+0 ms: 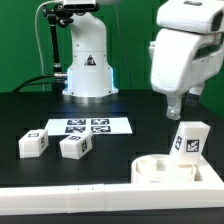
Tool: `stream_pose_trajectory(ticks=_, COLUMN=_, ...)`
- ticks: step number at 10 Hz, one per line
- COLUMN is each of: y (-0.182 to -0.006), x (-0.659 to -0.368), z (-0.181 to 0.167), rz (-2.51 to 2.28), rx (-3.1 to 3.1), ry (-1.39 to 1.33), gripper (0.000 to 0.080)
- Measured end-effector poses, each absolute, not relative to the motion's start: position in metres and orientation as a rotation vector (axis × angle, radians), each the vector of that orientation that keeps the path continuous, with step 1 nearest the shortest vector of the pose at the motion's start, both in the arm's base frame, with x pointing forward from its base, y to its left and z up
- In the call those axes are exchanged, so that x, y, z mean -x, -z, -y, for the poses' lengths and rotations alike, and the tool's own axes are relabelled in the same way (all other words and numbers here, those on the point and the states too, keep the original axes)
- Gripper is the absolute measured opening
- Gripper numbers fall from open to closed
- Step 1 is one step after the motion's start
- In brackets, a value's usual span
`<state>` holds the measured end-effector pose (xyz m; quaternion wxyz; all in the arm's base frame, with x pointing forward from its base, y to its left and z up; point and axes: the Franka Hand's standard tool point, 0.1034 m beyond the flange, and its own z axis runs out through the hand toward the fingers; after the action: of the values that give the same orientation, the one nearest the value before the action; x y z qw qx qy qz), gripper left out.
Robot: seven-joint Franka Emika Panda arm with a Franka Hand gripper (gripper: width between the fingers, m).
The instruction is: Assemble stool
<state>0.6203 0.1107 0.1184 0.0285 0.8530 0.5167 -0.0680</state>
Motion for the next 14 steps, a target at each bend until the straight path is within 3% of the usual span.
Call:
stream_pose_trajectory(ticks=6, y=-0.116, x=-0.620, z=-0.111, rz=-2.097, rx=-2.272, ry=0.229, gripper=0.0649)
stream_pose_trajectory(ticks=14, y=-0.091, x=-0.609, z=-0.121, rz=-2.148, rx=-2.261, ry=0.280, gripper=0.0649)
